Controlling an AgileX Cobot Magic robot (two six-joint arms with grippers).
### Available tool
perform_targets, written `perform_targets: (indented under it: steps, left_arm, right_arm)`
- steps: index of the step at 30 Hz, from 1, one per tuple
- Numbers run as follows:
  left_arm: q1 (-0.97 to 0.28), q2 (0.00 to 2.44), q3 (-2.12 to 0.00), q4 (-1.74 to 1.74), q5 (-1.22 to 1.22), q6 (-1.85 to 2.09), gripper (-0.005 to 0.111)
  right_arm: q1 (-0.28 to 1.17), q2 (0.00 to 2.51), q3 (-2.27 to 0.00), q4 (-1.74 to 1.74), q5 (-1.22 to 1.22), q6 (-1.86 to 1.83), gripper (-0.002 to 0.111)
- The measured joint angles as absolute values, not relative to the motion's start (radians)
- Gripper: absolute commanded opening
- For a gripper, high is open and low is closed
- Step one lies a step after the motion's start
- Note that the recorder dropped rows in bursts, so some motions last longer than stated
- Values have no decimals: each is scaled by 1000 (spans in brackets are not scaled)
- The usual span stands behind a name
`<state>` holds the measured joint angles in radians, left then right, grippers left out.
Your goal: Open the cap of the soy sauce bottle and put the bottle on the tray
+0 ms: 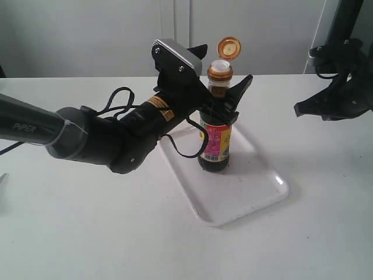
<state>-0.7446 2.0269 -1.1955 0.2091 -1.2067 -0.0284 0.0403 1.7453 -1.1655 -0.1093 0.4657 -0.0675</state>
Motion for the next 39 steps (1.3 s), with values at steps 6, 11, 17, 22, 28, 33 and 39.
perform_targets:
  steps: [6,11,17,22,28,33,39]
  left_arm:
    - [-745,1987,-1196,213,-1207,-25,105]
    - [-745,1933,-1196,229,-1207,-25,105]
    - [-745,1883,-1196,310,-1200,-25,101]
    - [-745,1816,-1196,360,-1139,-25,74]
    - [-745,1734,-1196,364,-925,30,9]
    - [-745,1625,-1196,360,-651,59,0]
    - [-711,1513,-1196,189,-271,59,0]
  right_arm:
    - [40,1750,-1165,-109,466,-69,0]
    - [40,1750,-1165,-109,466,-69,0]
    - [40,1750,-1165,-109,474,-69,0]
    - [40,1750,-1165,-107,474,-69,0]
    - [40,1750,-1165,-106,474,-69,0]
    - [40,1750,-1165,-106,474,-69,0]
    - [40,1743,-1165,-106,495,-89,0]
